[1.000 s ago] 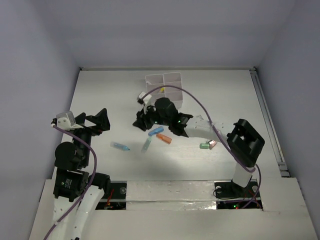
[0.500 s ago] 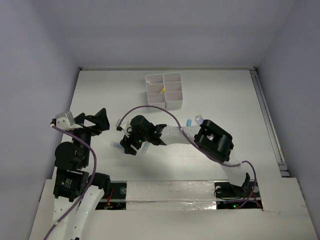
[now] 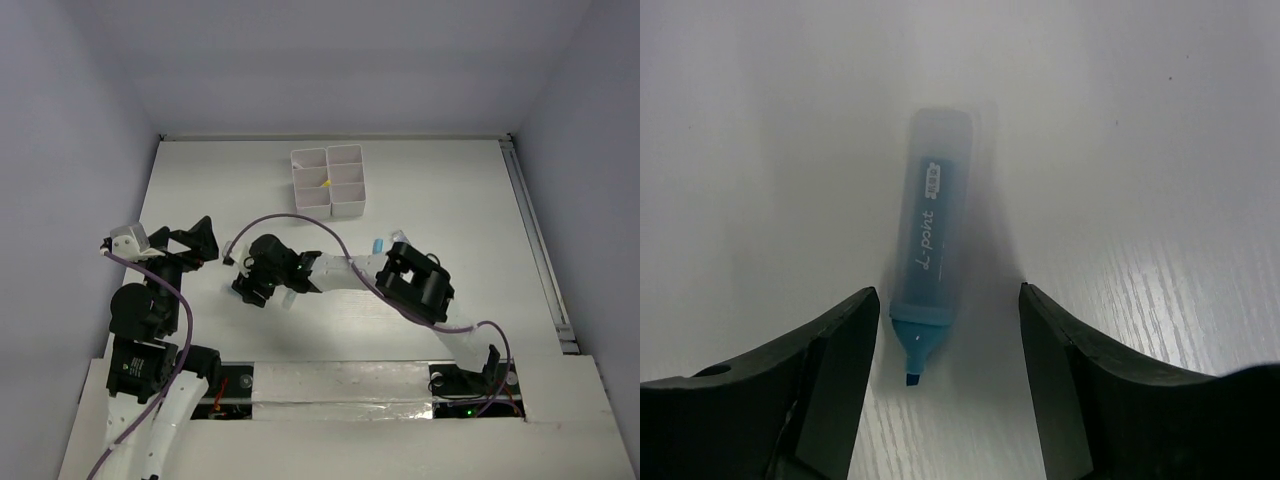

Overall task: Sort the stationery into containers
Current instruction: Pick up the pen from the center of the board.

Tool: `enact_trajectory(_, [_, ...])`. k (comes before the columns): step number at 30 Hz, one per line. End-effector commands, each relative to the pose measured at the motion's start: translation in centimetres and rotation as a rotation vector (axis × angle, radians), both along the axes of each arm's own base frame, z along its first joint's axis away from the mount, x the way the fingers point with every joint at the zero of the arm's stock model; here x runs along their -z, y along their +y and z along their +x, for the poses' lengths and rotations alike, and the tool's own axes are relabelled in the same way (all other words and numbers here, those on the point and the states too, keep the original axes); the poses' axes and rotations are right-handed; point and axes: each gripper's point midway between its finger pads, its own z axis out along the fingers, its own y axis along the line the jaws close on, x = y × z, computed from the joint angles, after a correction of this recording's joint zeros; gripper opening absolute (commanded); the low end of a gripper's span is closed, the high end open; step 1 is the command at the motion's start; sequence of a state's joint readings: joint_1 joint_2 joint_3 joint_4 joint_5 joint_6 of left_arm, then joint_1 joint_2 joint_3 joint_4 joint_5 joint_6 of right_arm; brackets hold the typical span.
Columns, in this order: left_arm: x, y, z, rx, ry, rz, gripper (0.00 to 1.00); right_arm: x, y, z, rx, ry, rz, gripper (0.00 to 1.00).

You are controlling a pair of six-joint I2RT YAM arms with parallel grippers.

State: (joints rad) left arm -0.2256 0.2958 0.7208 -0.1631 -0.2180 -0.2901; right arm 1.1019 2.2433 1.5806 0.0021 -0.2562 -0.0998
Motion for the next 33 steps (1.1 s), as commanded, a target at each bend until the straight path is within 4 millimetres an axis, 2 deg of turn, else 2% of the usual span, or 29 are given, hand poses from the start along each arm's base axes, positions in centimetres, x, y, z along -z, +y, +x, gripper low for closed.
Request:
enact_trajectory(1, [-1.7, 0.2, -0.5, -0.007, -0.053, -0.025, 0.99, 2.2, -0.1, -0.6, 0.005, -0.044, -0.084, 0.62])
enact_trajectory(4, [-1.7, 0.3, -0.5, -0.013, -0.051, -0.029, 0.99, 2.9, -0.6, -0.4, 0.026, -0.079, -0.107, 0.59])
enact_trajectory(6, [-1.7, 0.4, -0.5, -0.019, -0.051, -0.031, 0.99, 2.6, -0.7, -0.3, 0.03, -0.095, -0.097, 0.55])
enact_trajectory(10, [-1.8, 0.5, -0.6, -0.023, -0.053, -0.037, 0.99, 3.1, -1.2, 0.1, 0.041, -0.131, -0.097, 0.51])
enact_trajectory(13, [-1.8, 0.4, -0.6, -0.019, -0.051, -0.04, 0.99, 3.5, -1.4, 0.2, 0.039, -0.148, -0.093, 0.39])
enact_trajectory(14, [-1.8, 0.3, -0.6, -0.01, -0.053, -0.039, 0.99, 3.5, -1.4, 0.3, 0.04, -0.152, -0.088, 0.31])
enact_trajectory(17, [-1.7, -0.3, -0.3, 0.015, -0.039, -0.035, 0.99, 2.1, -1.1, 0.4, 0.035, -0.178, -0.044, 0.22])
enact_trajectory(20, [-1.4, -0.4, 0.1, 0.017, -0.011, -0.036, 0.99, -1.3, -0.2, 0.7, 0.03, -0.222, 0.041, 0.15])
enact_trajectory(26, [-1.2, -1.0, 0.2, 0.042, 0.033, -0.066, 0.99, -6.7, 0.1, 0.8, -0.013, -0.305, 0.108, 0.13])
enact_trajectory(29, [-0.9, -1.4, 0.1, 0.066, 0.057, -0.077, 0.99, -8.0, -0.4, 0.4, -0.039, -0.316, 0.106, 0.12])
enact_trajectory(30, [-0.7, -1.6, 0.1, 0.075, 0.063, -0.078, 0.99, -9.1, -0.9, 0.7, -0.034, -0.321, 0.11, 0.12])
enact_trajectory(32, [-0.3, -2.2, 0.2, 0.106, 0.083, -0.085, 0.99, -9.6, -2.1, 1.2, -0.029, -0.308, 0.102, 0.12])
enact_trajectory(33, [-0.2, -2.5, 0.3, 0.117, 0.086, -0.085, 0.99, -11.1, -3.1, 1.7, -0.017, -0.307, 0.114, 0.12])
